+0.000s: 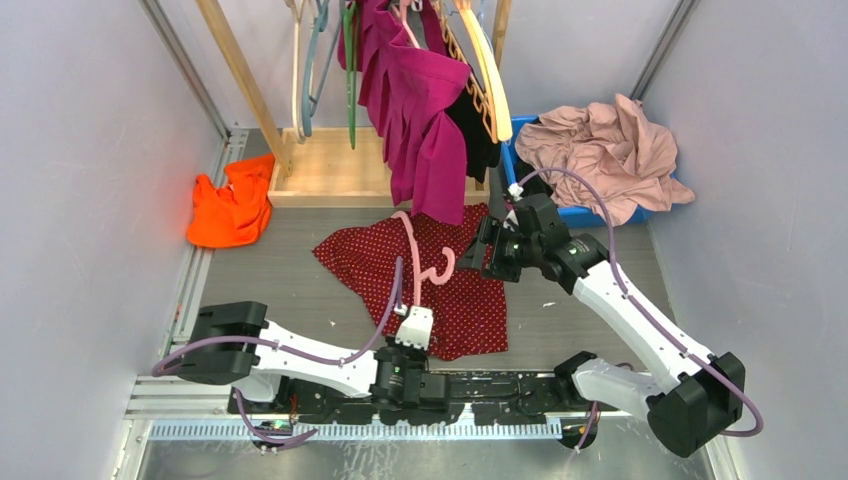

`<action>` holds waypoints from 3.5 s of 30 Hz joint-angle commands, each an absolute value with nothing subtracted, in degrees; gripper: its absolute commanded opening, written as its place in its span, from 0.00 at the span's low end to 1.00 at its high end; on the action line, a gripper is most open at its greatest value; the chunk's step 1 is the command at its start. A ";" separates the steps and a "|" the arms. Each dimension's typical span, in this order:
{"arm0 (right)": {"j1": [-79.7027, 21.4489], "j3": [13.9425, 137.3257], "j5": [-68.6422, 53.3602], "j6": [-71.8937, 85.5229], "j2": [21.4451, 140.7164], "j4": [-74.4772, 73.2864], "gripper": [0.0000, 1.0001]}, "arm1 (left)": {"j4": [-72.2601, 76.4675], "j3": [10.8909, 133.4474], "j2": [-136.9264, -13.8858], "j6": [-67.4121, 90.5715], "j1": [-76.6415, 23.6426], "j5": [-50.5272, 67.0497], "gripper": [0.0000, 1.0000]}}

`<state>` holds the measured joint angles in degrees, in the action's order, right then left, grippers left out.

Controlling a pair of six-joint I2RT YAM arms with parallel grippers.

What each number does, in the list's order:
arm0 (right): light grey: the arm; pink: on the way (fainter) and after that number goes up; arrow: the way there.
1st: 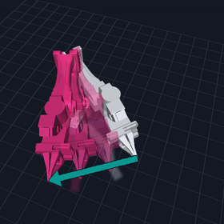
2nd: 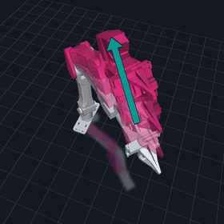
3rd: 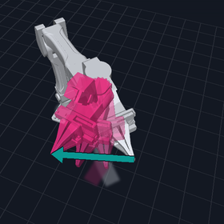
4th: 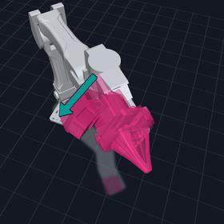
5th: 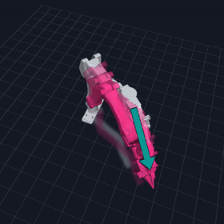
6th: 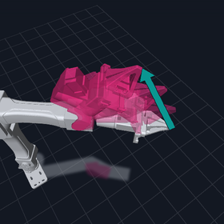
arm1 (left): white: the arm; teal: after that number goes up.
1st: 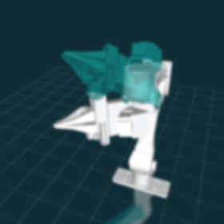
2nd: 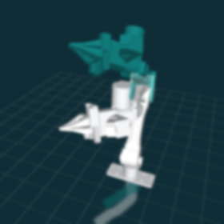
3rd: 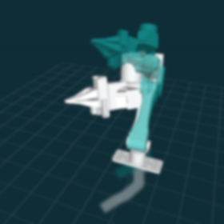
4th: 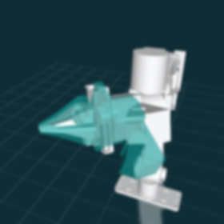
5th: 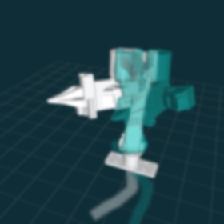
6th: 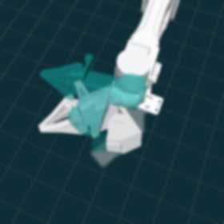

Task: Place the skirt on the hanger
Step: Hang the skirt on the hanger.

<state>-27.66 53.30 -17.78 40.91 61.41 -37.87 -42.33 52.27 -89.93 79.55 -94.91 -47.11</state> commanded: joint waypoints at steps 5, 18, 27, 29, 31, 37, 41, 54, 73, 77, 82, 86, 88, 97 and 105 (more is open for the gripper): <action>-36.46 55.27 -14.06 42.83 64.49 -30.96 0.70 | -41.62 53.89 -90.71 82.04 -95.52 -47.37 0.00; -43.39 50.60 -5.99 47.38 68.36 -21.58 0.46 | -40.63 54.73 -91.58 81.91 -96.12 -47.41 0.00; -44.82 49.18 -3.68 48.05 69.25 -19.24 0.25 | -40.61 54.69 -91.02 82.09 -96.26 -47.82 0.00; -44.82 49.16 -2.72 47.55 68.86 -19.53 0.18 | -40.37 54.66 -91.01 82.14 -96.32 -47.69 0.00; -44.82 49.28 -1.63 47.15 68.79 -20.08 0.11 | -40.16 54.44 -90.94 82.25 -96.37 -47.43 0.00; -44.82 49.09 -0.79 45.90 68.97 -20.41 0.01 | -39.79 53.99 -89.86 82.45 -96.37 -45.49 0.18; -44.82 48.61 -0.83 45.71 68.91 -20.15 0.01 | -39.77 53.73 -87.81 82.44 -96.47 -44.13 0.27; -44.82 48.61 0.00 44.86 67.86 -21.23 0.01 | -55.49 51.36 -76.24 92.54 -96.94 -46.51 0.38; -44.83 49.65 -1.08 44.57 68.00 -22.04 0.01 | -42.00 37.16 -62.96 91.12 -85.67 -50.90 0.50; -44.83 49.48 -1.33 44.75 67.95 -21.89 0.01 | -33.03 36.04 -63.39 84.04 -79.61 -45.47 0.68; -44.80 49.48 -1.24 44.83 67.49 -21.97 0.01 | -28.52 35.40 -69.61 82.45 -74.59 -37.09 0.68; -44.82 49.38 -1.36 44.91 67.19 -21.92 0.01 | -25.52 33.95 -72.06 82.63 -73.82 -34.79 0.66; -44.84 49.24 -1.64 44.99 67.19 -21.73 0.01 | -25.15 33.84 -72.31 82.49 -73.06 -34.09 0.63; -44.79 48.68 -1.88 45.29 66.18 -21.50 0.01 | -24.05 34.68 -75.28 76.74 -67.69 -32.15 0.28; -44.78 48.30 -1.58 44.79 65.13 -22.87 0.01 | -33.25 38.17 -68.71 72.24 -66.80 -31.40 0.12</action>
